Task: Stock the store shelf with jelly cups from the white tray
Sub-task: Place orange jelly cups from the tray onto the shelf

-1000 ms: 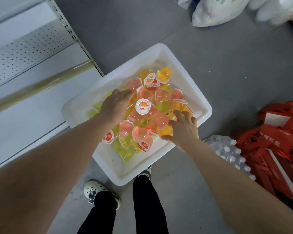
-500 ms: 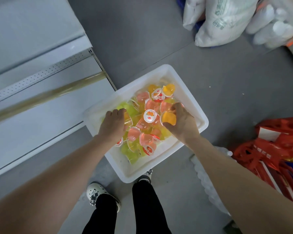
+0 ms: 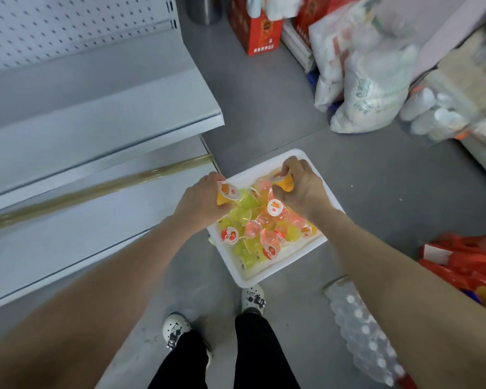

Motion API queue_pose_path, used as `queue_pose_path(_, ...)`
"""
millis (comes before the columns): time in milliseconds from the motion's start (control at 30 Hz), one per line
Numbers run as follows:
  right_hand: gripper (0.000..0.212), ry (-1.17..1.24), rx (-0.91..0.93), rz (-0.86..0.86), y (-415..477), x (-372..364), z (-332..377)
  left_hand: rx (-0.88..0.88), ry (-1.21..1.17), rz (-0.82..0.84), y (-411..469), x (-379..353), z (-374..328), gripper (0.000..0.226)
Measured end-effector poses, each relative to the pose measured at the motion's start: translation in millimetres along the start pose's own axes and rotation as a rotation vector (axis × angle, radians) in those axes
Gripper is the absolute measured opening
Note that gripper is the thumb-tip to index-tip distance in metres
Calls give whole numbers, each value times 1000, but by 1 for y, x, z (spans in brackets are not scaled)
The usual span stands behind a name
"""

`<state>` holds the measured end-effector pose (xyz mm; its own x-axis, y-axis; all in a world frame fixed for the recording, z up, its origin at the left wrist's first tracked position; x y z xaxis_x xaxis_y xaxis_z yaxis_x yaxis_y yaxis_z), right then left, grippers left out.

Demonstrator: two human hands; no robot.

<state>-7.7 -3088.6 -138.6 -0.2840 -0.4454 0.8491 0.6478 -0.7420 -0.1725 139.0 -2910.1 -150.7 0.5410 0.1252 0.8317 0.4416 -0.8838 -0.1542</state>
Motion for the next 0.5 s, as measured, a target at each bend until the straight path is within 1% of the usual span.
queue_pose_path(133,34,37,85,-141,-18,26,50,-51,-14,-67,-31,50,0,52)
queue_pose_path(267,29,64,186,-276,-37,49,105,-104,16,-135,-60,102,5,54)
queue_pose_path(400,31,87,281,-368,-51,69,164,-152,38,-235,-90,157,9,61)
queue_pose_path(500,32,112,362,-406,-62,85,207,-195,51,-321,-111,197,11,66)
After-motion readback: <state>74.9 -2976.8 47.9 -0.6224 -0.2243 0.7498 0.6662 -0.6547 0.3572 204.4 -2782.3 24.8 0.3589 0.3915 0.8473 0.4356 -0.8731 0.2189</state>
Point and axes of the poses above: each hand's wrist, its own y-axis towards the middle knuckle, its own x-axis out of the back of the hand, z = x × y, the point moved 3 cm from there along y, towards the middle knuckle, and after that the axes turned 11 degrees about -x, right-handed, at the moved point
